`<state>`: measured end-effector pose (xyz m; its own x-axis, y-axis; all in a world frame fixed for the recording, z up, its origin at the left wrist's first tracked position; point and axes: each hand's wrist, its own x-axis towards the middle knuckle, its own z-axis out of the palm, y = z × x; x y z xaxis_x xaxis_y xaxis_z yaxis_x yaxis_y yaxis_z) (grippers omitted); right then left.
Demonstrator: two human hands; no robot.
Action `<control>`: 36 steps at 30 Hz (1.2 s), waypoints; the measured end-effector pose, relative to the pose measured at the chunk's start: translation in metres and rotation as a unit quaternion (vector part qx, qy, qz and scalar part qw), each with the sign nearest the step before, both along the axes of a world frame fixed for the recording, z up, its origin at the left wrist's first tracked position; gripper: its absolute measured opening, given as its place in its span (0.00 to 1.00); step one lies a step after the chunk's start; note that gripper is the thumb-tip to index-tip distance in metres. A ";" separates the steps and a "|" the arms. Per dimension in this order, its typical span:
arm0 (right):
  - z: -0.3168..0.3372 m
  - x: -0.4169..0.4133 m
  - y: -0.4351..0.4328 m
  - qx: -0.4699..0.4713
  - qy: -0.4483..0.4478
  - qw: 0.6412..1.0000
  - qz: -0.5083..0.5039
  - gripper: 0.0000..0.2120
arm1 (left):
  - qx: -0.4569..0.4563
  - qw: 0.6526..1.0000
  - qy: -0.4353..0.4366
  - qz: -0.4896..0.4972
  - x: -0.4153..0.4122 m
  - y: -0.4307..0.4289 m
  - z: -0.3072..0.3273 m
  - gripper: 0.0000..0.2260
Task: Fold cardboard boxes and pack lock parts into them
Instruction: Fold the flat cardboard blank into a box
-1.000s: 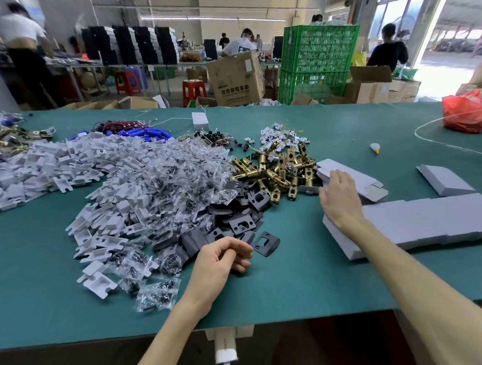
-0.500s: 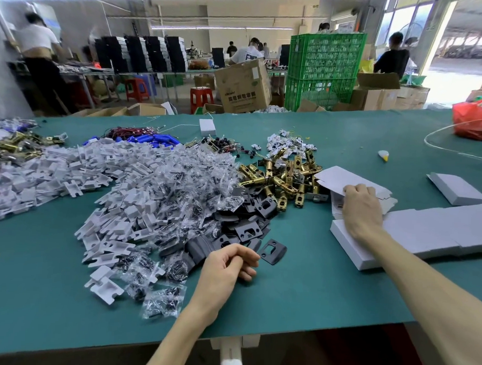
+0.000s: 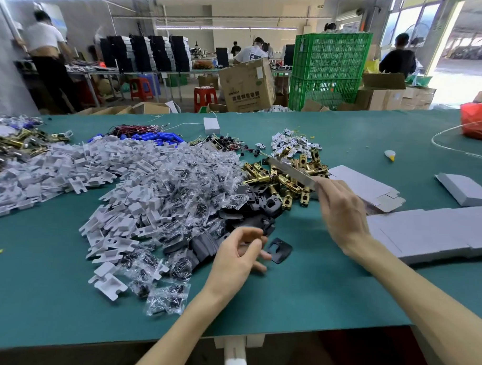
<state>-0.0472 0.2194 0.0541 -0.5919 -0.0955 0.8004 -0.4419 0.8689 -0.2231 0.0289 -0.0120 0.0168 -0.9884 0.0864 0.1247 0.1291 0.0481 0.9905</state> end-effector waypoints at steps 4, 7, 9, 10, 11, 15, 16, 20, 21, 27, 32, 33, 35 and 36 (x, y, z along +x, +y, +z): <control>-0.006 0.018 -0.027 -0.013 0.002 0.993 0.120 0.13 | 0.026 0.999 -0.012 -0.024 -0.022 0.007 0.010 0.35; -0.017 0.030 -0.041 -0.018 -0.016 0.979 0.203 0.14 | 0.057 0.997 -0.028 -0.041 -0.038 0.013 0.016 0.47; -0.027 0.035 -0.046 -0.010 -0.030 0.974 0.223 0.14 | 0.089 0.995 -0.031 -0.036 -0.044 0.016 0.015 0.45; -0.033 0.036 -0.048 -0.009 -0.039 0.974 0.225 0.14 | 0.101 0.994 -0.030 -0.026 -0.047 0.016 0.012 0.43; -0.037 0.038 -0.050 -0.014 -0.051 0.973 0.224 0.13 | 0.105 0.994 -0.026 -0.013 -0.048 0.016 0.009 0.40; -0.044 0.047 -0.060 -0.064 -0.119 0.962 0.236 0.16 | 0.156 0.988 -0.018 0.003 -0.049 0.011 -0.004 0.40; -0.043 0.049 -0.063 -0.078 -0.148 0.956 0.241 0.18 | 0.171 0.985 -0.017 -0.007 -0.047 0.008 -0.005 0.40; -0.028 0.053 -0.076 -0.244 -0.301 0.866 0.317 0.28 | 0.206 0.978 -0.022 -0.017 -0.043 0.002 -0.002 0.44; -0.026 0.053 -0.079 -0.321 -0.325 0.825 0.334 0.30 | 0.212 0.976 -0.032 -0.023 -0.044 0.000 -0.001 0.46; -0.027 0.045 -0.071 -0.676 -0.346 0.564 0.325 0.18 | 0.326 0.931 -0.133 -0.093 -0.047 -0.015 0.000 0.44; -0.034 0.046 -0.078 -0.626 -0.358 0.638 0.270 0.14 | 0.282 0.938 -0.157 -0.128 -0.046 -0.009 0.000 0.46; -0.035 0.048 -0.080 -0.612 -0.357 0.655 0.262 0.13 | 0.276 0.938 -0.164 -0.131 -0.047 -0.009 -0.001 0.45; -0.035 0.049 -0.081 -0.594 -0.356 0.673 0.259 0.11 | 0.276 0.936 -0.170 -0.136 -0.047 -0.010 -0.004 0.44; -0.036 0.050 -0.081 -0.588 -0.355 0.679 0.261 0.11 | 0.274 0.936 -0.171 -0.137 -0.047 -0.011 -0.005 0.44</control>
